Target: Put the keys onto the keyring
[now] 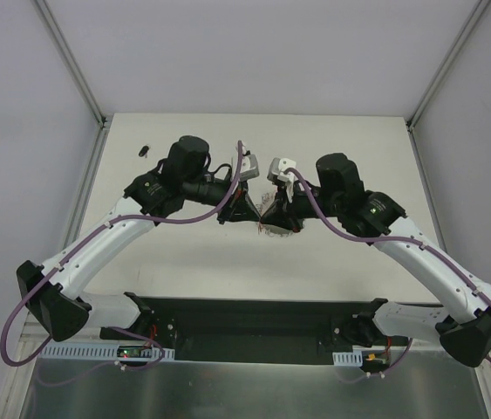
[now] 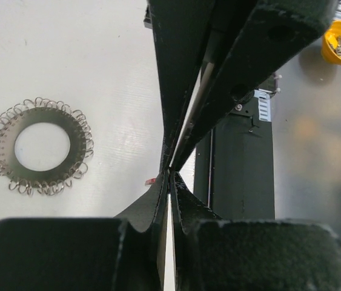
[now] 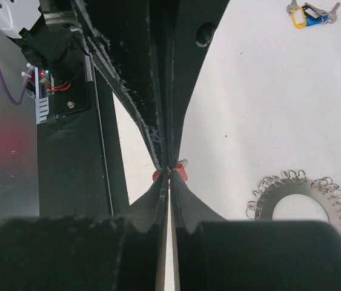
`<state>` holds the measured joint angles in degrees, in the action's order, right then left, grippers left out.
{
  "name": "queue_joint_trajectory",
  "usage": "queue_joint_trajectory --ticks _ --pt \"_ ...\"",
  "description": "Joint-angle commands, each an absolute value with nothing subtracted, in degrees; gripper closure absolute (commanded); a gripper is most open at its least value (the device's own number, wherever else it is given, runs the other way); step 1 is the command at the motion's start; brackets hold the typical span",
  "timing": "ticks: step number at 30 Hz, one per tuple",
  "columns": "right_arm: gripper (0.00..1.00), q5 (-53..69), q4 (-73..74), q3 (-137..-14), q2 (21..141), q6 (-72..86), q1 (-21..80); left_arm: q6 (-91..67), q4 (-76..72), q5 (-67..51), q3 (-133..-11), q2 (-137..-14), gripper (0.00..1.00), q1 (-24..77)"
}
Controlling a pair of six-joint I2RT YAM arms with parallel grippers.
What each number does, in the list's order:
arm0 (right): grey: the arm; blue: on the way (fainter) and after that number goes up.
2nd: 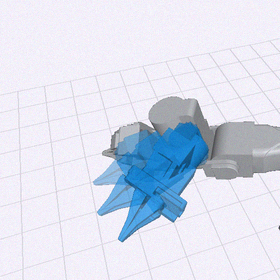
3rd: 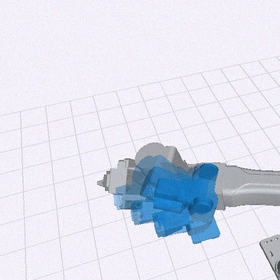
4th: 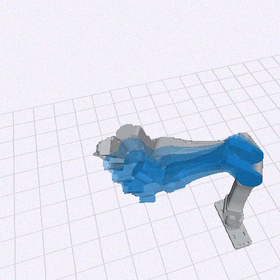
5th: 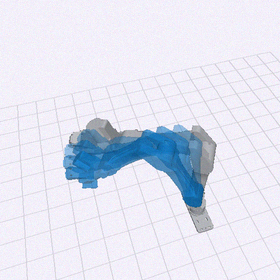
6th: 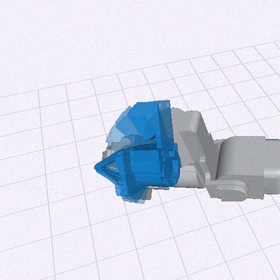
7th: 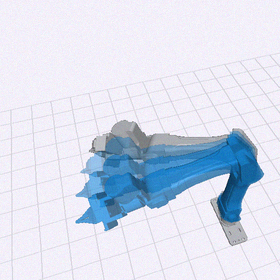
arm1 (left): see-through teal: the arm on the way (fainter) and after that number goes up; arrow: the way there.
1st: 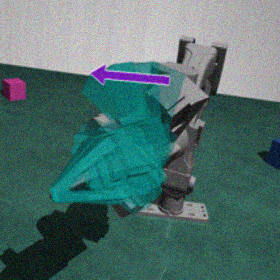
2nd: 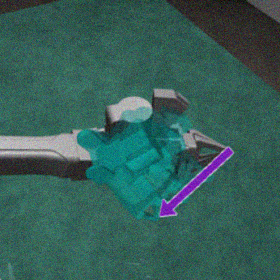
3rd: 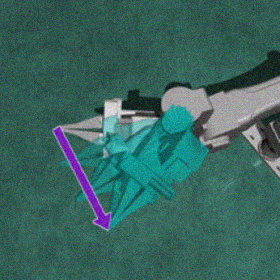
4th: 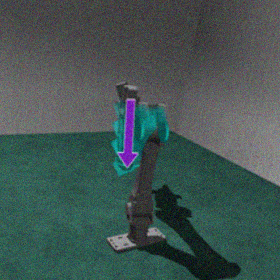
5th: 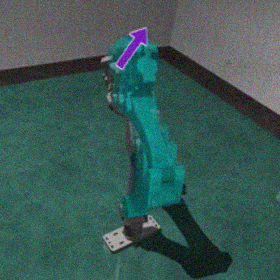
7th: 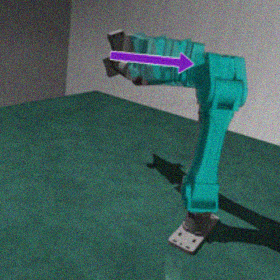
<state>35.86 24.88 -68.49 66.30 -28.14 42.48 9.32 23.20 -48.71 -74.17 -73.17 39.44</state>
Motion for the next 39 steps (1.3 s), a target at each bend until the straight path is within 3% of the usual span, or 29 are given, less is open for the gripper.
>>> queue_joint_trajectory --ticks 1,3,4,8,16,39 --pt "0.86 36.6 20.4 -69.7 65.0 -26.4 42.7 8.2 21.3 -44.3 -73.4 -71.3 1.0 40.0" --pt "0.8 36.7 16.4 -67.3 63.4 -25.1 42.3 7.4 18.9 -41.6 -71.4 -69.5 1.0 39.9" --pt "0.71 36.7 15.1 -66.5 62.8 -24.1 42.0 6.0 14.5 -40.9 -70.1 -68.7 1.0 39.6" --pt "0.59 36.9 9.1 -62.8 60.5 -19.8 40.2 0.1 0.3 -39.5 -61.4 -63.1 1.0 37.9" --pt "0.59 41.8 -5.1 -54.7 56.4 -8.8 33.1 -21.0 -33.2 -42.0 -46.9 -57.4 1.0 32.3" --pt "0.69 46.6 -17.7 -56.1 57.6 -2.7 31.4 -27.7 -45.8 -51.4 -49.3 -62.1 1.0 32.6"
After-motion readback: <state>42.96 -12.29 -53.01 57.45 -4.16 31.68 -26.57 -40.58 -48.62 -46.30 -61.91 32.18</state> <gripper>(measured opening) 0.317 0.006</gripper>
